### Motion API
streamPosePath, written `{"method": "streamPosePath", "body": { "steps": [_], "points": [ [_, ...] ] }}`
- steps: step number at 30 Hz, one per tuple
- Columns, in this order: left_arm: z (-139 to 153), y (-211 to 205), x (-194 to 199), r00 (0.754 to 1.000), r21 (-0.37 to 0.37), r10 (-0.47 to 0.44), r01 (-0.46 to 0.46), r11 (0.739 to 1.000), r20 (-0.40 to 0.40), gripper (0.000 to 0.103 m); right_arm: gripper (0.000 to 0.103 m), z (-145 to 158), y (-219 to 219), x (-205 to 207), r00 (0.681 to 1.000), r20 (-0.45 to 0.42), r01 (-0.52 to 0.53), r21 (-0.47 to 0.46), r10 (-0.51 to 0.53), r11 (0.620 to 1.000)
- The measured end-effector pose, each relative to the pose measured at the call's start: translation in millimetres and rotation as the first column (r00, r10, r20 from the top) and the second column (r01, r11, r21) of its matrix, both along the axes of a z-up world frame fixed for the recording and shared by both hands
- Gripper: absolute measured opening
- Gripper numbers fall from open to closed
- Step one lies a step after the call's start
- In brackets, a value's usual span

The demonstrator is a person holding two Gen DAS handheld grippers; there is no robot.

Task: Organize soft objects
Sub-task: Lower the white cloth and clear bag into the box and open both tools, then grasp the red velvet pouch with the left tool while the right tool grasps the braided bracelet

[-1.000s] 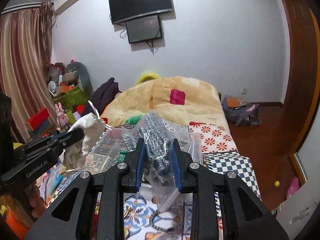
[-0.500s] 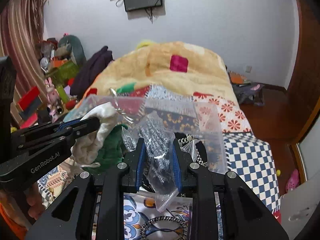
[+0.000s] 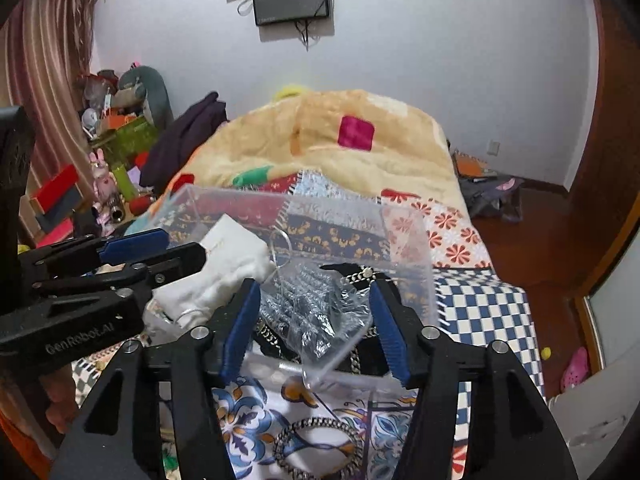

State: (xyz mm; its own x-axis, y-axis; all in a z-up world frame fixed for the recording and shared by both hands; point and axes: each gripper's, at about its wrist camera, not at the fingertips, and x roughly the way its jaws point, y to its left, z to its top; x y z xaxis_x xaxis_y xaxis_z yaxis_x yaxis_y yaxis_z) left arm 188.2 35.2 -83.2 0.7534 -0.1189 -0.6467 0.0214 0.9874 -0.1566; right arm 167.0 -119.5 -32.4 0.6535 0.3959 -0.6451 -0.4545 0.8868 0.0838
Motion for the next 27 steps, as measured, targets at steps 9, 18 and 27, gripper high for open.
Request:
{"method": "streamPosePath", "body": {
  "steps": [9,18,27],
  "points": [
    [15.4,0.7,-58.7,0.997,0.028,-0.008,0.005,1.000,0.080,0.079,0.079,12.8,-24.9,-32.0,0.998,0.062,0.019,0.028,-0.020,0.999],
    [-18.4,0.8,-94.1,0.999,0.056,-0.033,0.032,0.998,0.026,0.080,0.079,-23.7,-32.6,-50.0,0.999,-0.022,0.024,-0.034,-0.024,0.999],
    [-61.8,12.7,-113.2,0.998,0.053,-0.035,0.038,0.998,-0.060,0.077,0.079,-66.3,-23.4,-42.8,0.986,-0.164,-0.013,-0.055,0.004,0.998]
  ]
}}
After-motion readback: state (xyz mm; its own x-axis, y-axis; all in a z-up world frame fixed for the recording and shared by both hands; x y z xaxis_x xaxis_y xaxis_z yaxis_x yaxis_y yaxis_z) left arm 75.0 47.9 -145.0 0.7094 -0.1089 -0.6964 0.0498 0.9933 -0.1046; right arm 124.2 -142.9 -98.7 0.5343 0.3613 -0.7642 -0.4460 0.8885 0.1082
